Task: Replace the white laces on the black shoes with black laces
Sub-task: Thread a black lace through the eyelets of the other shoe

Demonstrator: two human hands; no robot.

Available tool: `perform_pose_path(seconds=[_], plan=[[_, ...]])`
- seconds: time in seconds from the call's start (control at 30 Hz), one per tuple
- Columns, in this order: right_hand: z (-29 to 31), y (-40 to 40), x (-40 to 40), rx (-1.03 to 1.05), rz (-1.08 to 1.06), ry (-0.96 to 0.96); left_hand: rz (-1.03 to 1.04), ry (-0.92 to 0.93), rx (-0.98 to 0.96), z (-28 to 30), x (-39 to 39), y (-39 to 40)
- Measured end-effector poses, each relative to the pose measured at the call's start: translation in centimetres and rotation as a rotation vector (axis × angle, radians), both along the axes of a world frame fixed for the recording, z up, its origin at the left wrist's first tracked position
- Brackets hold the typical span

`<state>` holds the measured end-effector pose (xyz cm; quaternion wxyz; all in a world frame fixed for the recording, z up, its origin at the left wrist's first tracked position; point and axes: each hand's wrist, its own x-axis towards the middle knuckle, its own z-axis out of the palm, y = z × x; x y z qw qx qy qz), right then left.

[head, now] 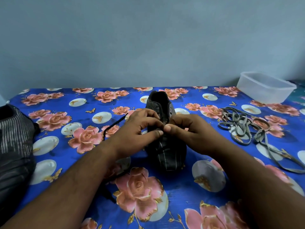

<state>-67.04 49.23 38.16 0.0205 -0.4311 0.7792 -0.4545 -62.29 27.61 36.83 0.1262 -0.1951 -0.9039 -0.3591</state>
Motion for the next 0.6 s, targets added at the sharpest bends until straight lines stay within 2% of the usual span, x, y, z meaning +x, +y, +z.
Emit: perform_pose_path(seconds=[0.1,0.17,0.4,0.5,0.57,0.6], plan=[[0.2,0.1,0.1,-0.023,0.012,-0.056,0.013,0.019,-0.040,-0.1,0.0,0.3],[0.3,0.3,-0.1,-0.069,0.086,-0.214,0.033,0.038,-0.018,-0.5,-0.1,0.6],[2.8,3.0,-1.0,-0.547,0.153,-0.732,0.039,-0.016,0.124,-0.8,-0.4,0.8],[3.3,4.4,-2.2,-0.683,-0.054,-0.758,0.034,-0.031,0.145,-0.9,-0.4,0.8],[3.1,5.6,-3.6,-0.668,-0.337,-0.616,0.031,-0.038,0.154,-0.9,-0.5,0.8],[2.8,6.2,-4.4,-0.598,-0.503,-0.486,0.029,-0.037,0.158,-0.9,-0.5,0.8]])
